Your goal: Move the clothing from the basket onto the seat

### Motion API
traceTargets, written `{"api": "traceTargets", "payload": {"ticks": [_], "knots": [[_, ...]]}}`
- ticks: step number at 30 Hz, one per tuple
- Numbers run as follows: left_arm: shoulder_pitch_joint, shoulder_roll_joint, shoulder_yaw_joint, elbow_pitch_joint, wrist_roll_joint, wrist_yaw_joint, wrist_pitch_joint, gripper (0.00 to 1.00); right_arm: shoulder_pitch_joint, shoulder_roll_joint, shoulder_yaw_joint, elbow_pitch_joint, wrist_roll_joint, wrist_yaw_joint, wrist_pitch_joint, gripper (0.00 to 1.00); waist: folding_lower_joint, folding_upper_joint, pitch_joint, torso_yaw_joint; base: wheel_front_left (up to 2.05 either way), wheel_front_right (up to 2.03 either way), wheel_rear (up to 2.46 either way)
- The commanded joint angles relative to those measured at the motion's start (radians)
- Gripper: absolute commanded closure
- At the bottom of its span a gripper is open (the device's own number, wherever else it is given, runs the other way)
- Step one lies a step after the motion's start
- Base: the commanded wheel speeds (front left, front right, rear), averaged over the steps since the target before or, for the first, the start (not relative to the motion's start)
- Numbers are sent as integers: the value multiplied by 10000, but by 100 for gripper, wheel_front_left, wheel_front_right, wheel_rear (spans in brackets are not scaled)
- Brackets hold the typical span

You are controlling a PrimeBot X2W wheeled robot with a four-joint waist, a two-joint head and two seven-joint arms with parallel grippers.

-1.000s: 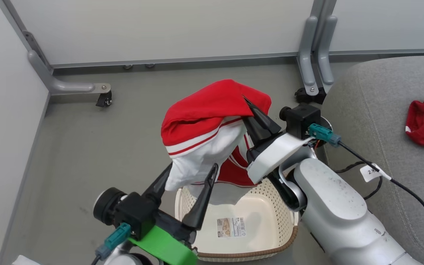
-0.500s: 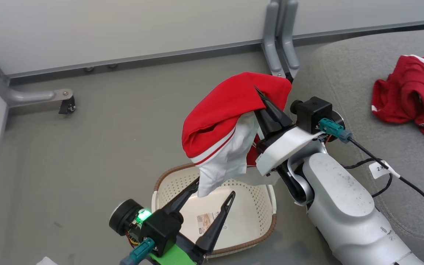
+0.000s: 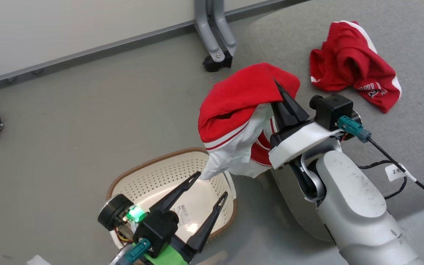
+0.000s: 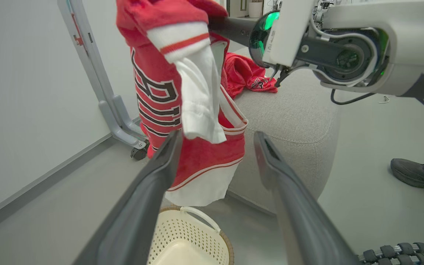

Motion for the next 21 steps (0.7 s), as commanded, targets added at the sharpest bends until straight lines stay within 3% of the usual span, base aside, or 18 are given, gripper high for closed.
{"api": "traceTargets", "payload": {"ticks": [1, 9, 21], "knots": [[-210, 162, 55, -75, 58, 34, 58, 0, 125, 8, -133, -95, -95, -3, -64, 100, 0, 0, 704, -1047, 0, 0, 0], [-360, 721, 193, -534, 279, 72, 503, 0, 378, 15, -856, -377, -132, -2, -133, 100, 0, 0, 1420, -2154, 0, 0, 0], [-527, 1334, 328, -1281, 435, 135, 1050, 0, 37, 9, -2078, -758, -273, -3, -170, 100, 0, 0, 2322, -2809, 0, 0, 0]]}}
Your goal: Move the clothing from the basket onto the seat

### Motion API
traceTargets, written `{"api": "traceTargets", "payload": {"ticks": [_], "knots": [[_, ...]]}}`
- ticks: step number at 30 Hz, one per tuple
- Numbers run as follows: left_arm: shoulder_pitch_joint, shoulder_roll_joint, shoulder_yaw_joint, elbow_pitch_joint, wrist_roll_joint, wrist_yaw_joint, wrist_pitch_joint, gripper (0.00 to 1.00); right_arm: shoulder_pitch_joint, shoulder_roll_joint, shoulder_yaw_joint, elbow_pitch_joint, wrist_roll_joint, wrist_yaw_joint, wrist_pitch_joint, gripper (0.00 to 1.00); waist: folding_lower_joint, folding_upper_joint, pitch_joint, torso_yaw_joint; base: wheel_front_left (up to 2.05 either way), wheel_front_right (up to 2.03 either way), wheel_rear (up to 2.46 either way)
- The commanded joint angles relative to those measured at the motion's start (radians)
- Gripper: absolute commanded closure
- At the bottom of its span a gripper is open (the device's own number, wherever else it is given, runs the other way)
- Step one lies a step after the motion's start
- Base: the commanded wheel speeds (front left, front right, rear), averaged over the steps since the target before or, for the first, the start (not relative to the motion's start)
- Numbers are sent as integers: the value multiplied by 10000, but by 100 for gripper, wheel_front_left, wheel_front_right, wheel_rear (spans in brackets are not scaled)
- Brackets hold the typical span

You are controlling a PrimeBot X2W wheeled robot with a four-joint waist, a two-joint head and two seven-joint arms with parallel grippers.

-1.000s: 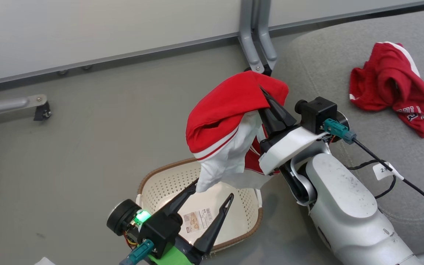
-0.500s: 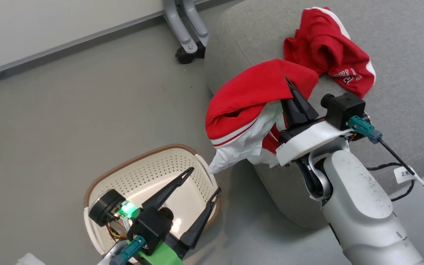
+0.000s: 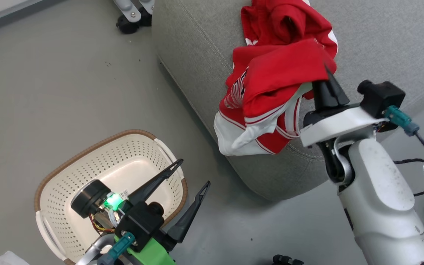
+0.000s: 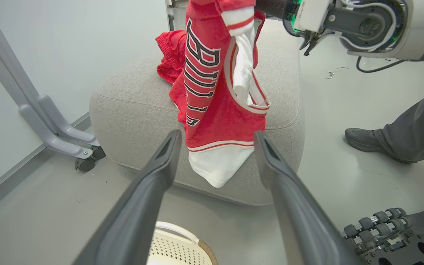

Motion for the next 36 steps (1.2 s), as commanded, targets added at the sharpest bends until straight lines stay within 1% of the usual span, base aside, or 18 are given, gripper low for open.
{"api": "traceTargets", "payload": {"ticks": [1, 7, 10, 14, 19, 23, 25, 28, 32, 36], "knots": [[-214, 155, 65, -104, 123, 44, 75, 0, -347, 12, -235, -142, -129, -2, -44, 100, -1, -1, 520, -332, 0, 0, 0], [-549, 374, 308, -501, 193, 67, 247, 0, -1517, 10, -1519, -475, -624, -3, -10, 100, -1, -1, 1120, -209, 0, 0, 0], [-766, 472, 443, -656, 186, 79, 270, 0, -2252, -145, -2189, -658, -914, -3, 202, 100, -1, -1, 1419, -58, 0, 0, 0], [-1160, 571, 609, -870, 262, 5, 287, 0, -3320, -595, -3052, -875, -1074, -3, 671, 100, -1, -1, 1902, 282, 0, 0, 0], [-1659, 664, 738, -1043, 367, -100, 263, 0, -4583, -1388, -4033, -979, -1154, -3, 1336, 100, -1, -1, 2610, 814, 0, 0, 0], [-2081, 720, 807, -1223, 481, -223, 253, 0, -5330, -2047, -4619, -813, -1198, -3, 1731, 100, -1, -1, 3365, 1290, 0, 0, 0], [-2323, 772, 850, -1322, 550, -299, 268, 0, -5637, -2352, -4885, -547, -1179, -3, 1846, 100, -1, -1, 3815, 1505, 0, 0, 0], [-2628, 833, 883, -1450, 649, -401, 253, 0, -5810, -2579, -5158, 86, -1315, -3, 1882, 100, -1, -1, 4381, 1773, 0, 0, 0], [-2954, 871, 910, -1529, 759, -470, 195, 0, -5660, -2531, -5295, 1241, -1464, -5, 1659, 100, -1, -1, 4948, 2020, 0, 0, 0], [-3081, 872, 917, -1499, 775, -472, 130, 0, -5407, -2307, -5415, 2464, -1484, -5, 1101, 100, -1, -1, 5225, 2108, 0, 0, 0]]}}
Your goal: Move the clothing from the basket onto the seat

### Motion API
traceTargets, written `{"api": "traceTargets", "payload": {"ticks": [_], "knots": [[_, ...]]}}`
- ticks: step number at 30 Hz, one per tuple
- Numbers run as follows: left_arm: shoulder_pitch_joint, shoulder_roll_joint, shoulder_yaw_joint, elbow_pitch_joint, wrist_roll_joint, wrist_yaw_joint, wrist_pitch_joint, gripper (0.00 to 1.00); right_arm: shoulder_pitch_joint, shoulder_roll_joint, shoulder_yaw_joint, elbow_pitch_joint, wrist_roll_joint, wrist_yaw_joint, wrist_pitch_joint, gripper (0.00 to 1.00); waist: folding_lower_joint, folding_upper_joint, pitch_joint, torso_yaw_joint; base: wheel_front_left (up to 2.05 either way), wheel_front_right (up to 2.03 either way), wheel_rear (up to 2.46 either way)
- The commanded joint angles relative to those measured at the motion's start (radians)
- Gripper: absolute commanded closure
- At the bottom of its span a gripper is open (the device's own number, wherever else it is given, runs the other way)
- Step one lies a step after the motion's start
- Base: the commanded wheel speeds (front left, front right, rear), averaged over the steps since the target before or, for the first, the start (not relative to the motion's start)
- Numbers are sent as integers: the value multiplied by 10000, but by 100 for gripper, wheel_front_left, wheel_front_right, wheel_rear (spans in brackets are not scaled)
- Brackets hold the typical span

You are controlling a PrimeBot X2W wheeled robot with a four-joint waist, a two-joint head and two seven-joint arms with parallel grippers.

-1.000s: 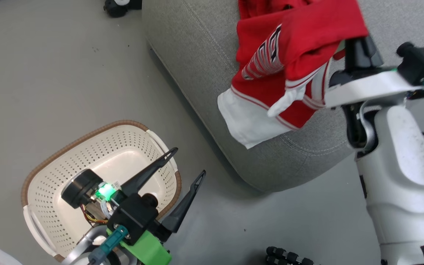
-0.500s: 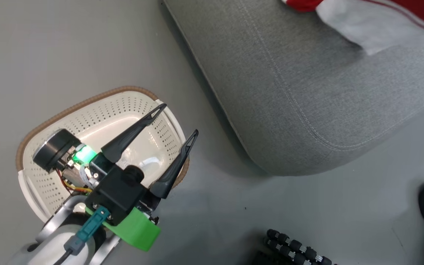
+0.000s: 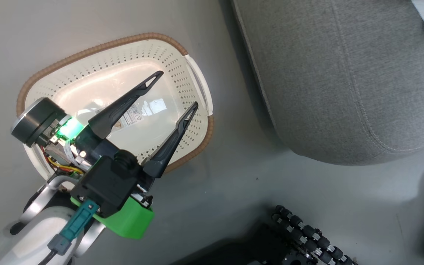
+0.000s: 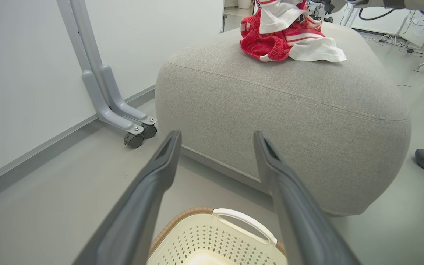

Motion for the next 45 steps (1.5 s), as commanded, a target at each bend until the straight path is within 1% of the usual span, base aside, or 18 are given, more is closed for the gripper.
{"api": "traceTargets", "payload": {"ticks": [1, 2, 5, 6, 7, 8, 13, 15, 18, 22, 26, 28, 30, 34, 41, 45], "knots": [[-232, 45, 20, 20, 79, -40, -77, 0, 272, 168, -51, 595, -74, -7, -389, 100, -1, -1, 696, 526, 0, 0, 0], [-286, 36, 8, 67, 61, -39, -109, 0, 453, 267, -121, 1183, -40, -7, -723, 100, -1, -1, 712, 527, 0, 0, 0], [-295, -6, -25, 181, 59, -26, -189, 0, 638, 351, -121, 1583, -41, -7, -994, 100, -1, -1, 590, 514, 0, 0, 0], [-290, -29, -33, 219, 48, -14, -198, 0, 694, 339, -110, 1670, -49, -7, -1044, 64, -1, -1, 526, 516, 0, 0, 0], [-271, -57, -44, 279, 31, 10, -239, 0, 781, 339, -125, 1741, -63, -7, -1096, 24, -1, -1, 427, 513, 0, 0, 0], [-240, -85, -66, 342, 5, 22, -285, 0, 862, 351, -152, 1780, -83, -7, -1131, 0, -1, -1, 327, 520, 0, 0, 0], [18, -298, -188, 733, -116, 149, -604, 0, 1467, 329, -221, 1692, -255, -7, -1222, 0, -1, -1, -415, 597, 0, 0, 0], [110, -437, -247, 918, -151, 194, -757, 0, 1798, 246, -268, 1487, -300, -7, -1232, 0, -1, -1, -755, 663, 0, 0, 0], [266, -634, -319, 1212, -267, 282, -983, 0, 2486, 309, -365, 1046, -403, -7, -1236, 0, -1, -1, -1276, 776, 0, 0, 0], [540, -915, -386, 1701, -458, 443, -1337, 0, 3587, 536, -520, 115, -424, -7, -1237, 0, -1, -1, -2040, 968, 0, 0, 0], [843, -1188, -445, 2184, -693, 603, -1667, 0, 4815, 944, -641, -1031, -460, -7, -1234, 0, -1, -1, -2858, 1179, 0, 0, 0], [985, -1321, -469, 2403, -755, 699, -1807, 0, 5398, 1246, -571, -1626, -542, -7, -1236, 0, -1, -1, -3230, 1288, 0, 0, 0], [1170, -1442, -475, 2640, -838, 814, -1949, 0, 6023, 1585, -386, -2374, -647, -7, -1235, 0, -1, -1, -3625, 1416, 0, 0, 0], [1473, -1664, -473, 3029, -1037, 990, -2211, 0, 7072, 2011, 155, -3574, -886, -7, -1233, 0, -1, -1, -4287, 1683, 0, 0, 0], [1827, -2003, -438, 3659, -1341, 1214, -2680, 0, 8477, 2309, 1064, -5113, -988, -7, -1100, 0, -1, -1, -5119, 2399, 0, 0, 0], [2020, -2096, -302, 3980, -1431, 1357, -2911, 0, 9025, 2348, 1588, -5751, -717, -7, -827, 0, -1, -1, -5446, 2824, 0, 0, 0]]}}
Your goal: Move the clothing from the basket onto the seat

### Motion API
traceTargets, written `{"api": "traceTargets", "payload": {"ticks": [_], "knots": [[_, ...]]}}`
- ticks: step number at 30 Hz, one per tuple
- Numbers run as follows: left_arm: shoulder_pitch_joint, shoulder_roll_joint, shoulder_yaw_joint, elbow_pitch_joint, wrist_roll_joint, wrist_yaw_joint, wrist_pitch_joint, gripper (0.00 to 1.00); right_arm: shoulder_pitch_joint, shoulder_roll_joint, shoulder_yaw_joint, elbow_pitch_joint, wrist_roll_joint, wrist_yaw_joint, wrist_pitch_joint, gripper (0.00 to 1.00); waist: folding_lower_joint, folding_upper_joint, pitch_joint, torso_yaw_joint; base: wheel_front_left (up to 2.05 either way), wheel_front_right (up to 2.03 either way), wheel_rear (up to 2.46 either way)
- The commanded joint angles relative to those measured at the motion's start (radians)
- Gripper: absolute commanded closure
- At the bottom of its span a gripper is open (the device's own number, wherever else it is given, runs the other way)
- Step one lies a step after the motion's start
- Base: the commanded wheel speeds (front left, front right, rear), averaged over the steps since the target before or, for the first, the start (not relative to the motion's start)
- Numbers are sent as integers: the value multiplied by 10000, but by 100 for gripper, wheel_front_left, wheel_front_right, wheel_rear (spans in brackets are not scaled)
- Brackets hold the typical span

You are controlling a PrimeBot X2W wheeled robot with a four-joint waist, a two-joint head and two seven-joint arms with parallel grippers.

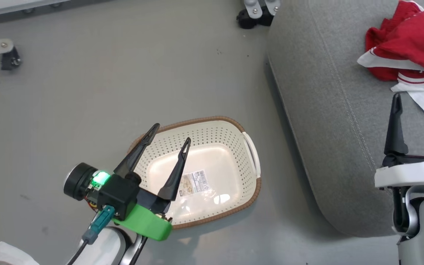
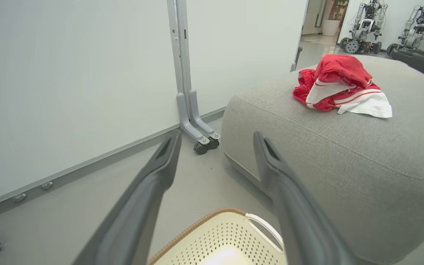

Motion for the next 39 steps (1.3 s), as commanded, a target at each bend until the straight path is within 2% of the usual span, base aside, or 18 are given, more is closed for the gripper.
{"api": "traceTargets", "payload": {"ticks": [1, 12, 17, 26, 39], "knots": [[197, -26, 108, 113, -51, 117, -117, 0, 263, -9, 157, -149, 150, -7, 95, 0, 1, 0, -753, 841, 0, 0, 0], [848, -206, 1248, 905, -435, 718, -482, 0, 1232, -6, 1456, -767, 463, -7, 710, 0, 1, 0, -1639, 1980, 0, 0, 0], [1247, -141, 1871, 1041, -475, 803, -478, 0, 1537, -8, 1735, -814, 430, -7, 833, 0, 1, 0, -2035, 2262, 0, 0, 0], [2248, -266, 2779, 1248, -313, 589, -480, 0, 2319, -6, 2063, -1070, 335, -7, 1203, 0, 1, 0, -2781, 2370, 0, 0, 0], [2970, -731, 3317, 1663, 186, 58, -469, 0, 3331, -4, 1988, -1627, 459, -7, 1460, 0, 1, 0, -3228, 2309, 0, 0, 0]]}}
